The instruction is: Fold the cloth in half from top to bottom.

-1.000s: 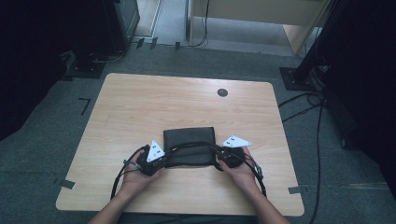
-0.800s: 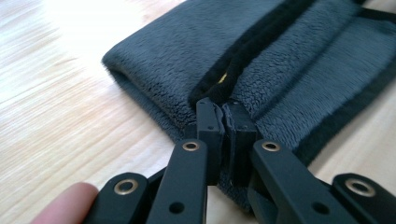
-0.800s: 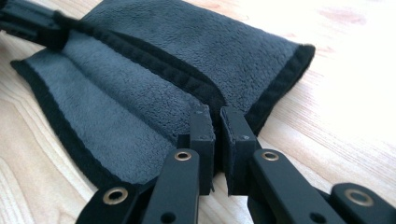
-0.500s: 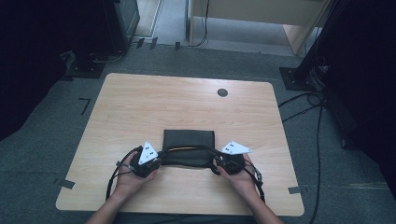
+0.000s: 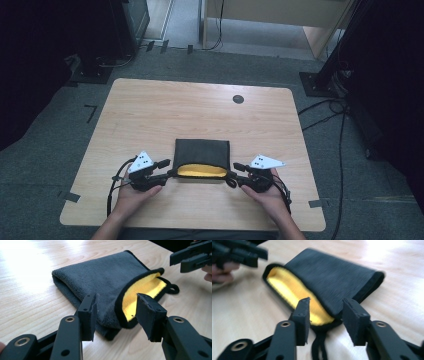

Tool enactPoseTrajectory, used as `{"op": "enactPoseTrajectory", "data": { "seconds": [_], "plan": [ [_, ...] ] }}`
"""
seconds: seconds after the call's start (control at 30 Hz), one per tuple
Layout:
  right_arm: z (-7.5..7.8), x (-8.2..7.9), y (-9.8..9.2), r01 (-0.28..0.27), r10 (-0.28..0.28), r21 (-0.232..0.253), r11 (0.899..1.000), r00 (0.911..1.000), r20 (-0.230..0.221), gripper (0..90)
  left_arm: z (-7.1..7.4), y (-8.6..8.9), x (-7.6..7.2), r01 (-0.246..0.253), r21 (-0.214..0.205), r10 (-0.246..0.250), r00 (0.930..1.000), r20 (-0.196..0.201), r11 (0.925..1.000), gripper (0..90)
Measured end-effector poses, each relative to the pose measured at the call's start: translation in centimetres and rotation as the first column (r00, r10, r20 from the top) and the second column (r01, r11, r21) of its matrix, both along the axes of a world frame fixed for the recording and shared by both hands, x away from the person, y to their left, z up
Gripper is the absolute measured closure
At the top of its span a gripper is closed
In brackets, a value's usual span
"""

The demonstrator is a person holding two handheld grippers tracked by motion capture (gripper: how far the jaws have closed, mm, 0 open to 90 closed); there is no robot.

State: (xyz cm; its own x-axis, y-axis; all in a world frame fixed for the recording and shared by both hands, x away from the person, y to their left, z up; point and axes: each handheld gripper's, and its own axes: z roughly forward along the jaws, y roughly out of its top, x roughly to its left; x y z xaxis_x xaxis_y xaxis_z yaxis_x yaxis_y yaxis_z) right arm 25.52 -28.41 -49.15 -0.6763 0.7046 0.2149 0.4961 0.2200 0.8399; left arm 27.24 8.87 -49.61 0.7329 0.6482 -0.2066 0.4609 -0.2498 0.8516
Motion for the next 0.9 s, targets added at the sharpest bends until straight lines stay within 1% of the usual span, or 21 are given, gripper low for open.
{"op": "enactPoseTrajectory", "data": {
  "seconds": [0.13, 0.2, 0.23, 0.27, 0.3, 0.33, 0.4, 0.43, 0.47, 0.5, 0.53, 0.6, 0.63, 0.67, 0.7, 0.73, 0.77, 0.8, 0.83, 0.87, 0.9],
  "plan": [
    [-0.2, 1.1, 0.9, 0.063, -0.064, 0.058, 0.996, 0.9979, 0.014, 66.8, -0.2, -1.1, -0.1, 0.015, 0.033, -0.015, 0.9998, 0.011, 0.9993, 54.2],
    [-0.2, 1.5, 1.4, 0.070, -0.072, 0.084, 0.994, 0.9971, 0.023, 69.5, -0.2, -1.2, -0.2, 0.041, 0.041, -0.042, 0.9989, 0.022, 0.9983, 61.2],
    [-0.2, 1.7, 1.8, 0.061, -0.063, 0.087, 0.994, 0.9978, 0.022, 70.5, -0.3, -1.2, -0.3, 0.056, 0.059, -0.058, 0.9979, 0.028, 0.9967, 65.8],
    [-0.4, 1.9, 2.1, 0.048, -0.050, 0.072, 0.996, 0.9986, 0.019, 71.6, -0.4, -1.2, -0.5, 0.067, 0.088, -0.071, 0.9967, 0.040, 0.9938, 72.2],
    [-0.7, 1.9, 2.3, 0.039, -0.040, 0.051, 0.998, 0.9991, 0.013, 73.4, -0.6, -1.2, -0.7, 0.086, 0.136, -0.095, 0.9936, 0.062, 0.9870, 79.2],
    [-0.9, 1.8, 2.5, 0.031, -0.031, 0.024, 0.999, 0.9995, -0.001, 74.5, -0.8, -1.1, -0.9, 0.105, 0.187, -0.121, 0.9895, 0.079, 0.9768, 82.3],
    [-1.3, 1.5, 2.6, 0.016, -0.017, -0.018, 1.000, 0.9997, -0.019, 76.3, -1.2, -0.9, -1.4, 0.132, 0.246, -0.159, 0.9829, 0.093, 0.9602, 82.5],
    [-1.5, 1.3, 2.5, 0.008, -0.009, -0.030, 1.000, 0.9995, -0.030, 77.4, -1.3, -0.8, -1.5, 0.140, 0.262, -0.167, 0.9825, 0.083, 0.9548, 80.0],
    [-1.7, 1.2, 2.3, 0.002, -0.004, -0.041, 0.999, 0.9988, -0.049, 77.0, -1.4, -0.5, -1.5, 0.143, 0.266, -0.163, 0.9853, 0.053, 0.9533, 76.8],
    [-1.8, 1.0, 2.0, 0.001, -0.005, -0.049, 0.999, 0.9981, -0.062, 76.0, -1.5, -0.2, -1.3, 0.148, 0.243, -0.159, 0.9868, 0.029, 0.9588, 72.6],
    [-1.9, 0.9, 1.7, 0.010, -0.013, -0.047, 0.999, 0.9977, -0.066, 73.9, -1.4, 0.2, -1.1, 0.143, 0.204, -0.150, 0.9886, 0.015, 0.9684, 68.7],
    [-1.7, 0.7, 1.1, 0.029, -0.031, -0.031, 0.999, 0.9966, -0.076, 71.2, -0.9, 0.8, -0.6, 0.131, 0.085, -0.130, 0.9914, -0.011, 0.9878, 64.7],
    [-1.5, 0.6, 0.9, 0.047, -0.048, -0.024, 0.999, 0.9965, -0.069, 69.9, -0.5, 1.1, -0.4, 0.123, 0.013, -0.122, 0.9923, -0.020, 0.9924, 62.5],
    [-1.2, 0.6, 0.8, 0.059, -0.059, -0.008, 0.998, 0.9962, -0.064, 69.0, -0.2, 1.3, -0.1, 0.105, -0.048, -0.106, 0.9939, -0.029, 0.9933, 60.9],
    [-1.0, 0.7, 0.8, 0.072, -0.071, 0.008, 0.997, 0.9959, -0.055, 68.5, 0.1, 1.2, 0.2, 0.067, -0.094, -0.071, 0.9967, -0.038, 0.9932, 59.1],
    [-0.7, 0.8, 1.0, 0.091, -0.090, 0.021, 0.996, 0.9947, -0.049, 67.4, 0.2, 1.0, 0.3, 0.044, -0.106, -0.049, 0.9977, -0.048, 0.9933, 57.6],
    [-0.7, 1.0, 1.2, 0.100, -0.099, 0.023, 0.995, 0.9941, -0.043, 66.6, 0.2, 0.5, 0.5, 0.015, -0.099, -0.020, 0.9982, -0.057, 0.9950, 58.3],
    [-0.6, 1.2, 1.7, 0.107, -0.106, 0.025, 0.994, 0.9937, -0.038, 65.9, 0.1, 0.0, 0.6, -0.011, -0.076, 0.007, 0.9983, -0.058, 0.9970, 58.9],
    [-0.6, 1.4, 2.1, 0.107, -0.106, 0.022, 0.994, 0.9936, -0.037, 64.5, -0.2, -0.8, 0.8, -0.035, -0.026, 0.034, 0.9980, -0.054, 0.9990, 58.8],
    [-0.6, 1.6, 2.8, 0.104, -0.103, 0.016, 0.994, 0.9941, -0.035, 62.5, -0.5, -1.5, 0.8, -0.046, 0.031, 0.048, 0.9977, -0.048, 0.9985, 59.1],
    [-0.6, 1.7, 3.5, 0.102, -0.102, -0.012, 0.995, 0.9946, -0.020, 60.0, -1.0, -2.3, 0.6, -0.047, 0.093, 0.052, 0.9977, -0.043, 0.9946, 59.3]
  ]
}}
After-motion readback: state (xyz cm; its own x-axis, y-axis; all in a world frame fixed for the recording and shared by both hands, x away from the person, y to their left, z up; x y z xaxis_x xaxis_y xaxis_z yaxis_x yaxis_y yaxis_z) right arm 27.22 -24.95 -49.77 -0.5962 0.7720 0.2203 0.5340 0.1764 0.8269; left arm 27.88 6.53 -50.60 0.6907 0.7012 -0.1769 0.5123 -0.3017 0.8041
